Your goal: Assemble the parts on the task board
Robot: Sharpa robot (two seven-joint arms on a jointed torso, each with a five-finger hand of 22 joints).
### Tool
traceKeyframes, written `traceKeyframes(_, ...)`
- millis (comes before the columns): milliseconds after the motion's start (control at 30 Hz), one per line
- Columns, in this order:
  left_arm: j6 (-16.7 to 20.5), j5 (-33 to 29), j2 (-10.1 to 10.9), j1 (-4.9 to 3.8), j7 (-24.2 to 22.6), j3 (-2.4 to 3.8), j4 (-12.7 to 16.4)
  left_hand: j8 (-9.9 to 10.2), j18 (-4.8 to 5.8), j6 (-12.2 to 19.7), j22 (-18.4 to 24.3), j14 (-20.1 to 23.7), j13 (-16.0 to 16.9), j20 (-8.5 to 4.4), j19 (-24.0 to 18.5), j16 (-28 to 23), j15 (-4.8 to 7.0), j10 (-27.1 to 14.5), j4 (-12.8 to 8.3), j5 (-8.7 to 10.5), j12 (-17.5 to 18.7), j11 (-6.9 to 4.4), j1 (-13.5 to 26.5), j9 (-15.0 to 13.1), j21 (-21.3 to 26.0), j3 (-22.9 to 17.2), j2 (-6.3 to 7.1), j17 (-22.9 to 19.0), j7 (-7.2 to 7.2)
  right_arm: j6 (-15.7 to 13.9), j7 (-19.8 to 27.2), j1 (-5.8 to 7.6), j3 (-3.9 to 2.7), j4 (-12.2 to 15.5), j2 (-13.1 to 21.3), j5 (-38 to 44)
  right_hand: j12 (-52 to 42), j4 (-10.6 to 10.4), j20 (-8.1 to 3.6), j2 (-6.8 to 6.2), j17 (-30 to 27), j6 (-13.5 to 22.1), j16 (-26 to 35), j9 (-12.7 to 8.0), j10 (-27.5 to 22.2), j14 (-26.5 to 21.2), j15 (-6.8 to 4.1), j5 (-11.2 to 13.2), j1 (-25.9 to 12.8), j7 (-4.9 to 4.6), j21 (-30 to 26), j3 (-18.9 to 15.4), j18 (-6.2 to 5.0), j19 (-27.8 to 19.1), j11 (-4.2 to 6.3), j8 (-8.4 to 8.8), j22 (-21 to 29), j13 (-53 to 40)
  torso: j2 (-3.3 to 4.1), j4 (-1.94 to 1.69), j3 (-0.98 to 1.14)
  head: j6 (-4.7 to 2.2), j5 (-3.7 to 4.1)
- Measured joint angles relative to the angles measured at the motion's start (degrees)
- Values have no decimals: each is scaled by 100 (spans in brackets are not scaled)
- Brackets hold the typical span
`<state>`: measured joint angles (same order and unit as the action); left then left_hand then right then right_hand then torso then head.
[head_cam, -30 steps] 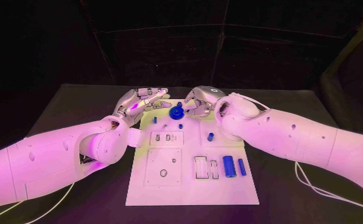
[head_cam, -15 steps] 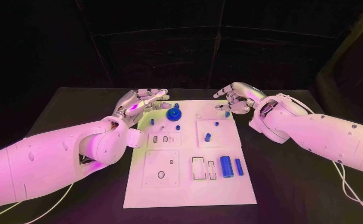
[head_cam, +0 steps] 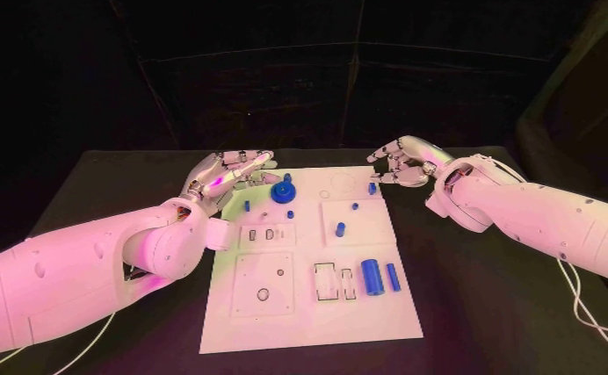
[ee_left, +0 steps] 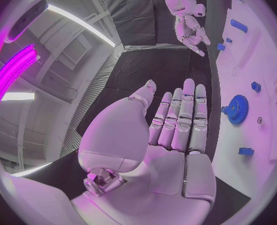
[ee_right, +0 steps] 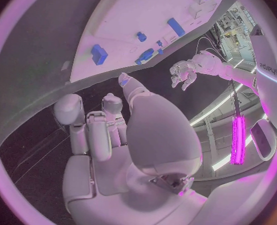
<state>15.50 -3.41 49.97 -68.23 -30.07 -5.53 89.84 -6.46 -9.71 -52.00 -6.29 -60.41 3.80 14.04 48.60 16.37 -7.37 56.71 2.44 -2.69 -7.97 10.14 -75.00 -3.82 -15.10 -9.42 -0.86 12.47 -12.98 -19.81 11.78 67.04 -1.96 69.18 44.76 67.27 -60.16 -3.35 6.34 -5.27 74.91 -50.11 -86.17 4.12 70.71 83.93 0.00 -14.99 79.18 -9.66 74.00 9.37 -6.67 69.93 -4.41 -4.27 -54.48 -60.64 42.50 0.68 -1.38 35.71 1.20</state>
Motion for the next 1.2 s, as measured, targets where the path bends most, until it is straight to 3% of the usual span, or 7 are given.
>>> traceKeyframes(400, -48, 0, -36, 5, 13, 0, -30, 0, 0, 0, -1, 0, 1, 0, 0, 0, 0, 0, 0, 0, 0, 0, 0, 0, 0, 0, 0, 0, 0, 247, 85, -154, 3, -195, -47, -9, -239, 22, 1, 1, 0, 21, -49, 0, 188, 0, 0, 0, -1, -20, 33, -22, 0, 44, -10, 0, -120, -220, 0, -15, -12, 32, 29)
traceKeyframes(867, -70, -1, -38, 8, 17, 0, -43, 0, 0, 0, 6, 0, 1, 0, 0, 0, 0, 0, 0, 0, 0, 0, 22, 0, 24, 0, -22, -1, 0, 460, 78, -213, 1, -365, -131, 3, -287, 6, 1, 1, 0, 21, -48, 1, 208, 0, 0, 0, -1, -20, 33, -38, 1, 43, -30, 0, -129, -253, -4, -17, -15, 42, 49)
traceKeyframes(1200, -73, -1, -37, 8, 18, 0, -46, 0, 0, 0, 6, -1, 1, 0, 0, 0, 0, 0, 0, 0, 0, 0, 22, 0, 24, 0, -22, -1, 0, 565, 56, -232, 1, -473, -187, 47, -377, 6, 15, 24, -1, -14, -48, 17, 249, 0, 0, 0, 22, 4, 57, -38, 0, 68, 11, -18, -164, -317, -7, -17, -14, 46, 40)
